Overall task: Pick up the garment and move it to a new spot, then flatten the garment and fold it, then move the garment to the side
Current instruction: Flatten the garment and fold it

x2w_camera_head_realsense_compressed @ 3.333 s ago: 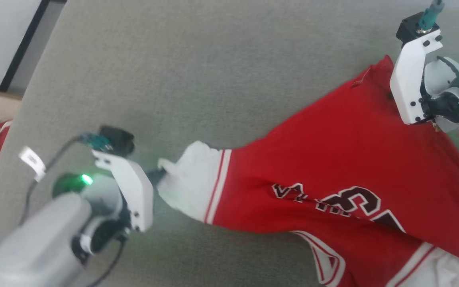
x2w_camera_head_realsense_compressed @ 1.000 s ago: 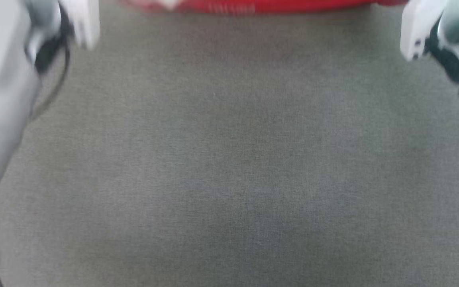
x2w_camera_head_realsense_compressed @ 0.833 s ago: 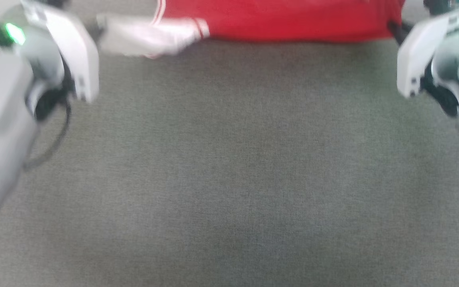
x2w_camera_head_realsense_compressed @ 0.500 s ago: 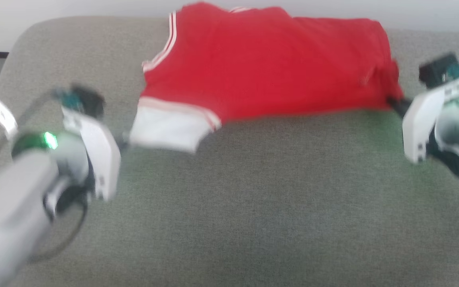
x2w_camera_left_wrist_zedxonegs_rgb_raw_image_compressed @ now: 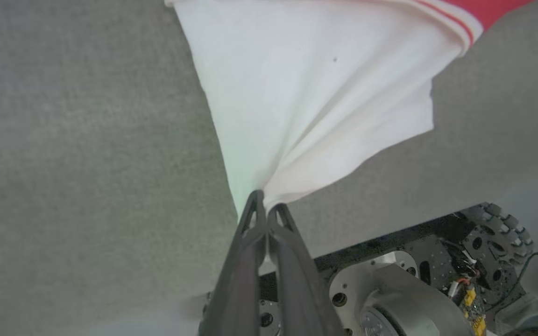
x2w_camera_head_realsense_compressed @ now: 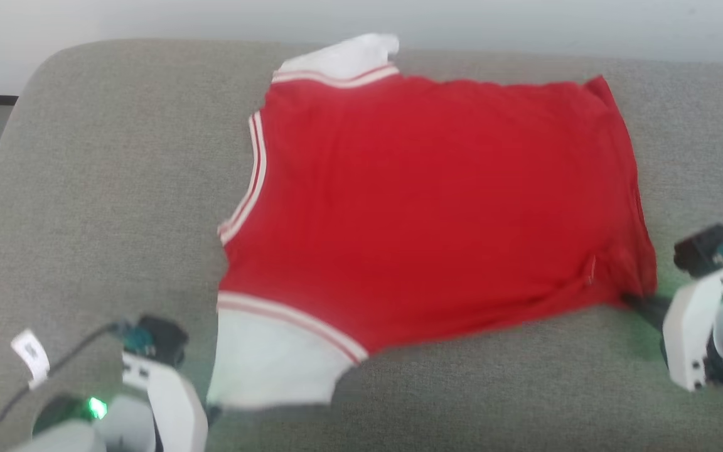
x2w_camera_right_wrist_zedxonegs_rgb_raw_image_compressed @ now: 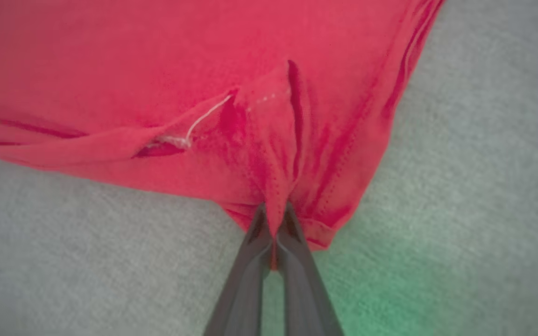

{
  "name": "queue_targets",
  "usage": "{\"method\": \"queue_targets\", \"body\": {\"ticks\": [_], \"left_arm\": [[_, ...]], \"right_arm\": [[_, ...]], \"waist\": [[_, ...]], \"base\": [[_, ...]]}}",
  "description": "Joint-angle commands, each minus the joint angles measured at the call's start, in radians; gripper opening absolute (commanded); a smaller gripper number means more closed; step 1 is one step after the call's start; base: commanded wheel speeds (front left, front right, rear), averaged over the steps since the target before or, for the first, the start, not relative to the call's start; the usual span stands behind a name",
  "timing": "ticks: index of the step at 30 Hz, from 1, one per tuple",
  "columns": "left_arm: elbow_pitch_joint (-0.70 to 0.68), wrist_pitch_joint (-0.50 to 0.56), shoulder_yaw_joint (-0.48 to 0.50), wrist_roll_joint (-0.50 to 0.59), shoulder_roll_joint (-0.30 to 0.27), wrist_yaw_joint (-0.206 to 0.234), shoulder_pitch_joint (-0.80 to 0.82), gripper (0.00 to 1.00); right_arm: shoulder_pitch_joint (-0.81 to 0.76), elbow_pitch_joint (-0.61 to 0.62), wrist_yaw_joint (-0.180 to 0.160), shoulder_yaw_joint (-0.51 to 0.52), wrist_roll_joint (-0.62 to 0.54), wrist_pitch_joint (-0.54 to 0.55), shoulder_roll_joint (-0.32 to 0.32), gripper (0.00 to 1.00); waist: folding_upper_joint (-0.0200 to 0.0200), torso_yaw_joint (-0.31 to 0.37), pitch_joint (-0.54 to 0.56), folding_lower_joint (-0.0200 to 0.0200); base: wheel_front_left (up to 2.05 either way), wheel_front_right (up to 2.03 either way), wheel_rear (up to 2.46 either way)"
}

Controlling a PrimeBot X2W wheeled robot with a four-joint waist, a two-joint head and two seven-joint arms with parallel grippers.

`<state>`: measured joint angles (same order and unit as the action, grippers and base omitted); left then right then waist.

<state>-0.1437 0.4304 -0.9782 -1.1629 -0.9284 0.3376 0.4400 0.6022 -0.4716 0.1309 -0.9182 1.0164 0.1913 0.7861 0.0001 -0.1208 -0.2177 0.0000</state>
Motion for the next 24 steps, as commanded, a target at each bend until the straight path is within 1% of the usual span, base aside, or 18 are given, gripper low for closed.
{"method": "queue_targets", "body": {"ticks": [1, 3, 5, 7, 12, 14, 16, 18, 19, 22, 24], "left_arm": [[-0.034, 0.013, -0.012, -0.014, -0.019, 0.033, -0.045, 0.0], [-0.072, 0.023, -0.023, -0.019, -0.037, 0.058, -0.074, 0.0], [-0.103, 0.034, -0.033, -0.03, -0.053, 0.084, -0.102, 0.0], [-0.132, 0.036, -0.035, -0.027, -0.068, 0.1, -0.113, 0.0], [-0.19, 0.026, 0.0, -0.01, -0.118, 0.141, -0.085, 0.0], [-0.211, 0.026, 0.02, 0.009, -0.143, 0.148, -0.055, 0.0], [-0.226, 0.033, 0.04, 0.038, -0.165, 0.145, -0.014, 0.0], [-0.227, 0.041, 0.058, 0.056, -0.177, 0.131, 0.035, 0.0], [-0.227, 0.041, 0.058, 0.056, -0.177, 0.131, 0.035, 0.0], [-0.198, 0.06, 0.08, 0.095, -0.174, 0.095, 0.117, 0.0], [-0.159, 0.07, 0.09, 0.106, -0.151, 0.06, 0.173, 0.0]], "right_arm": [[-0.068, 0.029, 0.0, 0.005, 0.009, 0.024, 0.026, 0.0], [-0.117, 0.066, 0.0, 0.022, 0.006, 0.039, 0.049, 0.0], [-0.169, 0.107, 0.0, 0.045, 0.019, 0.052, 0.059, 0.0], [-0.212, 0.137, 0.0, 0.074, 0.011, 0.058, 0.074, 0.0], [-0.292, 0.198, 0.0, 0.178, -0.008, 0.053, 0.073, 0.0], [-0.309, 0.223, -0.001, 0.227, -0.026, 0.057, 0.065, 0.0], [-0.318, 0.241, -0.001, 0.276, -0.05, 0.065, 0.05, 0.0], [-0.324, 0.259, -0.001, 0.321, -0.073, 0.08, 0.031, 0.0], [-0.324, 0.259, -0.001, 0.321, -0.073, 0.08, 0.031, 0.0], [-0.308, 0.277, -0.001, 0.39, -0.125, 0.104, -0.007, 0.0], [-0.291, 0.286, -0.001, 0.429, -0.164, 0.125, -0.038, 0.0]], "waist": [[-0.0001, 0.003, 0.002, 0.0], [-0.0001, 0.005, 0.005, 0.0], [-0.0001, 0.008, 0.01, 0.0], [-0.0001, 0.01, 0.015, 0.0], [-0.0001, 0.021, 0.031, 0.0], [-0.0001, 0.028, 0.032, 0.0], [-0.0001, 0.036, 0.032, 0.0], [-0.0001, 0.046, 0.03, 0.0], [-0.0001, 0.046, 0.03, 0.0], [-0.0001, 0.059, 0.024, 0.0], [-0.0001, 0.069, 0.019, 0.0]], "base": [[0.0, 0.0, 0.0], [0.0, 0.0, 0.0], [0.0, 0.0, 0.0], [0.0, 0.0, 0.0], [0.0, 0.0, 0.0], [0.0, 0.0, 0.0], [0.0, 0.0, 0.0], [0.0, 0.0, 0.0], [0.0, 0.0, 0.0], [0.0, 0.0, 0.0], [0.0, 0.0, 0.0]]}}
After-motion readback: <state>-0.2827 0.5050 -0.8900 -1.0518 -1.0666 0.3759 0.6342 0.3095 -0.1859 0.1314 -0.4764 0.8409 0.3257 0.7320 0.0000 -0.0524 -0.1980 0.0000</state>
